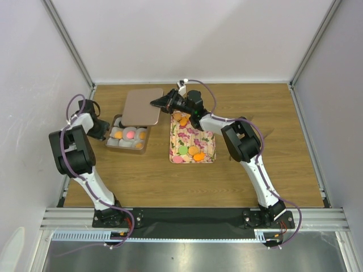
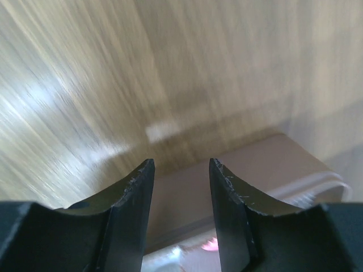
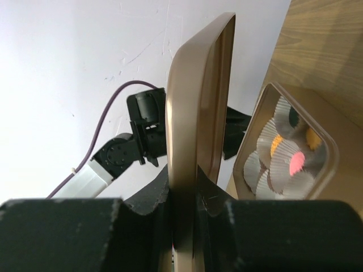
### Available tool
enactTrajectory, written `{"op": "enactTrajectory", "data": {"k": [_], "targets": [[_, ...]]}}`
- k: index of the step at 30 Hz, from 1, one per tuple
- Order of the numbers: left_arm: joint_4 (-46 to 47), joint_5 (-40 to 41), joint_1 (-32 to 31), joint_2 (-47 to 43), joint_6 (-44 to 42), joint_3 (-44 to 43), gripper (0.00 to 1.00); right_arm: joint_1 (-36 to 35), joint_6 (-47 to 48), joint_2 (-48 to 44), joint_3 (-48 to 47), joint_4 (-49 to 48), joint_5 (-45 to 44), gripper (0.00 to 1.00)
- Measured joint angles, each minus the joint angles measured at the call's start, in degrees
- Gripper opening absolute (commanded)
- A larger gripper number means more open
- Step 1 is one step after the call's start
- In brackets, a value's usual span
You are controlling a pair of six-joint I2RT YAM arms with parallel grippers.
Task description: Pack the cookies
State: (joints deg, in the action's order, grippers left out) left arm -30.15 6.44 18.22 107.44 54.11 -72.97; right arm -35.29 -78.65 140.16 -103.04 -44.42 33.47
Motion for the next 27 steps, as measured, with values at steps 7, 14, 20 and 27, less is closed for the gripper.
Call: {"op": "enactTrajectory", "data": {"k": [7, 14, 20, 27], "targets": [[0.9, -1.4, -1.8, -0.6, 0.5, 3.5, 0.49, -0.1, 0.0, 0.0, -0.2, 0.0, 0.0, 0.0], [-0.4, -1.1, -1.8, -1.6, 0.3, 3.1, 0.5, -0.7, -0.3, 0.7, -1.0, 0.0, -0.1, 0.0], [-0.3, -2.0, -1.8, -3.3, 0.5, 2.8, 0.46, -2.1, -0.3, 1.5, -1.1, 0.3, -1.4, 0.0], [0.9, -4.3, -1.9, -7.6, 1.9, 6.9, 0.38, -3.7, -0.3, 2.4, -1.1, 0.3, -3.3, 0.0]]}}
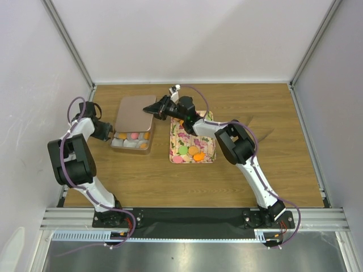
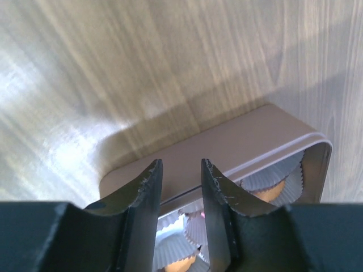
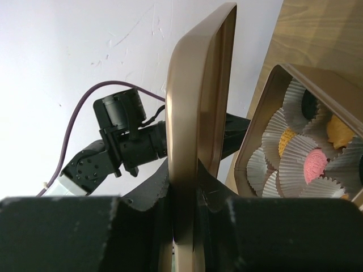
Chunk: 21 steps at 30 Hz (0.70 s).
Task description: Pack the cookies
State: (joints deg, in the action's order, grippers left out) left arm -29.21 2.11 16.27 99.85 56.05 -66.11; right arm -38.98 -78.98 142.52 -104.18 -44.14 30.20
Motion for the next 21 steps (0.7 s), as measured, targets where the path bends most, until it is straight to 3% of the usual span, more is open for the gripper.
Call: {"op": "enactTrajectory", "data": {"k": [6, 14, 21], "targets": [[0.4, -0.6, -0.1, -3.2, 1.0, 2.6, 0.31, -0.3, -0.1, 0.7, 0.0, -0.3, -1.1, 0.0], [-0.4, -1.3, 0.8, -4.2, 0.9, 2.4, 0.31, -0.9, -0.1, 0.7, 0.0, -0.3, -2.4, 0.0], [-3.0, -2.4, 5.3, -4.4, 0.3, -2.4, 0.43, -2.6, -0.1, 0.8, 0.0, -0.3, -3.2, 0.0]]}}
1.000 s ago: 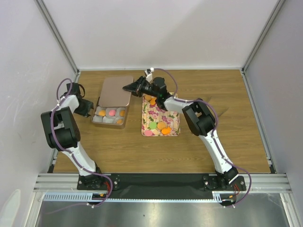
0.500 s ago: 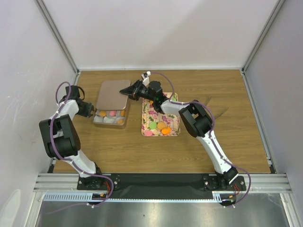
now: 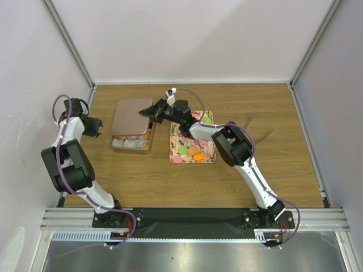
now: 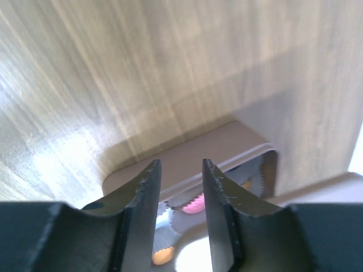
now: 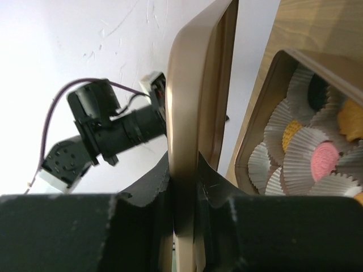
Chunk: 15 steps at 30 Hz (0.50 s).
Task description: Pack the cookies
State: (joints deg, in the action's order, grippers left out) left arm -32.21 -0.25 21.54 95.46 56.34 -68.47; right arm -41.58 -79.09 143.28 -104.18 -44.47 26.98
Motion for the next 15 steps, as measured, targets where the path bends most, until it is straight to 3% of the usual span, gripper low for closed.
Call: {"op": "enactTrajectory", "data": {"k": [8, 15], "targets": [[-0.3, -0.3, 0.2, -1.9, -3.2, -3.1, 0.67, -1.9, 0.0, 2.2, -1.7, 0.1, -1.3, 0.0], [1.1, -3.3, -0.1, -1.8, -7.0, -3.1, 0.76, -3.0, -0.4, 3.4, -1.8, 0.3, -2.6, 0.0]]}}
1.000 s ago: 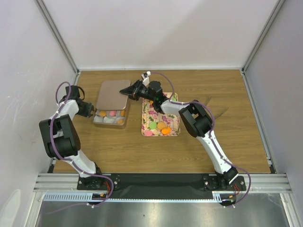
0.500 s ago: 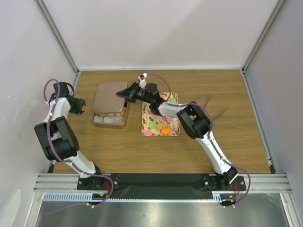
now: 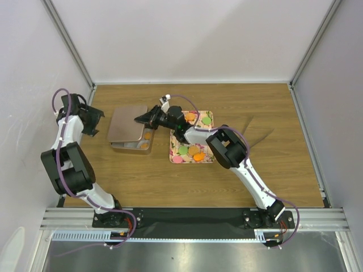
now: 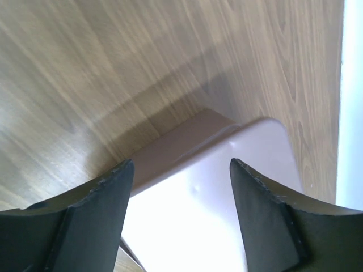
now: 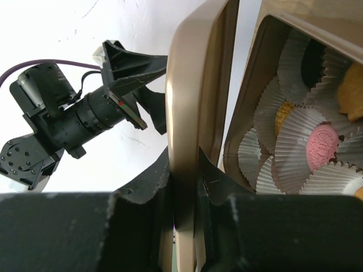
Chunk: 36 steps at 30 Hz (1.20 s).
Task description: Pack the cookies
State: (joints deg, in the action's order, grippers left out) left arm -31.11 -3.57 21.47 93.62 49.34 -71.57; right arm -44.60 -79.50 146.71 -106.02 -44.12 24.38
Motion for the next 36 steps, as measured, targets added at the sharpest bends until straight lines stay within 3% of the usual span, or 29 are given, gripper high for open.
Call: {"op": "enactTrajectory", "data": {"k": [13, 36], "targets": [[0.9, -4.1, -4.2, 4.9, -5.6, -2.1, 0.83, 0.0, -1.4, 0.2, 0.3, -0.8, -0.6, 0.0], [-0.5, -2.1, -4.8, 6.0, -8.9, -4.4, 0.85, 0.0, -4.4, 0.2, 6.3, -4.6, 0.9, 0.0]]}}
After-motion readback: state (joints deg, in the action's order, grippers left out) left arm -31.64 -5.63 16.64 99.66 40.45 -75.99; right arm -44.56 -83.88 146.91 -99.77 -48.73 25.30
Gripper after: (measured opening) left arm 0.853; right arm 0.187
